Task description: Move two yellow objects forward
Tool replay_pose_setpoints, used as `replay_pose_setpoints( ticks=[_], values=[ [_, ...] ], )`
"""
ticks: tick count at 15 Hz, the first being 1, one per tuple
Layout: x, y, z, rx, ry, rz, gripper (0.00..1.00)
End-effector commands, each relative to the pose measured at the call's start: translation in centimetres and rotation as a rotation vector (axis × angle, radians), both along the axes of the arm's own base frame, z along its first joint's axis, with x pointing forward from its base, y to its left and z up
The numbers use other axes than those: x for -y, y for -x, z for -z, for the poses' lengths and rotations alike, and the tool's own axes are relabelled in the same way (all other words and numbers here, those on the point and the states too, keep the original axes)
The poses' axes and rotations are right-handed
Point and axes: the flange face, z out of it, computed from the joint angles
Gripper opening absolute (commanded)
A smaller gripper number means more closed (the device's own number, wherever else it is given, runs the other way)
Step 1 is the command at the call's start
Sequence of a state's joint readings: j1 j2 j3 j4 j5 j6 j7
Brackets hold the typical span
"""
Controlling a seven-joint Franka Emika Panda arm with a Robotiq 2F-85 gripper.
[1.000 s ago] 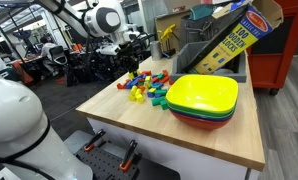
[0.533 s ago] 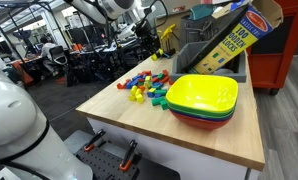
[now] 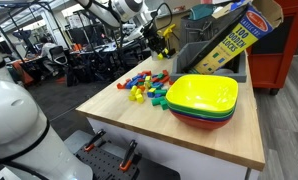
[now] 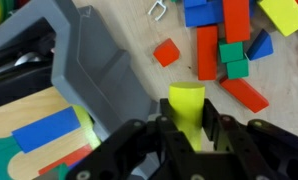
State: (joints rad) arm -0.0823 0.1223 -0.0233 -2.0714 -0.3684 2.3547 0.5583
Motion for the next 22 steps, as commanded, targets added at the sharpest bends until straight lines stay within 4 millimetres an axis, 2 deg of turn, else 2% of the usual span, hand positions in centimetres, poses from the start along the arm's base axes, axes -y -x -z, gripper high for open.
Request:
replay_pose_setpoints(
  ticks=[1, 6, 10, 14, 18, 22],
  values=[
    [-0.7, -3.0, 1.4, -0.029, 0.022, 0.015, 0.08],
    [-0.3, -5.3, 5.9, -0.078, 0.090, -0.007, 0.08],
    [0.6, -7.2, 8.8, -0.111, 0.196, -0.034, 0.08],
    [0.0, -8.5, 11.1, -0.142, 0.226, -0.077, 0.08],
    [-0.9, -8.5, 13.3, -0.189, 0.255, -0.115, 0.08],
    [-0.6, -7.6, 14.8, -0.239, 0.323, -0.147, 0.08]
  ],
)
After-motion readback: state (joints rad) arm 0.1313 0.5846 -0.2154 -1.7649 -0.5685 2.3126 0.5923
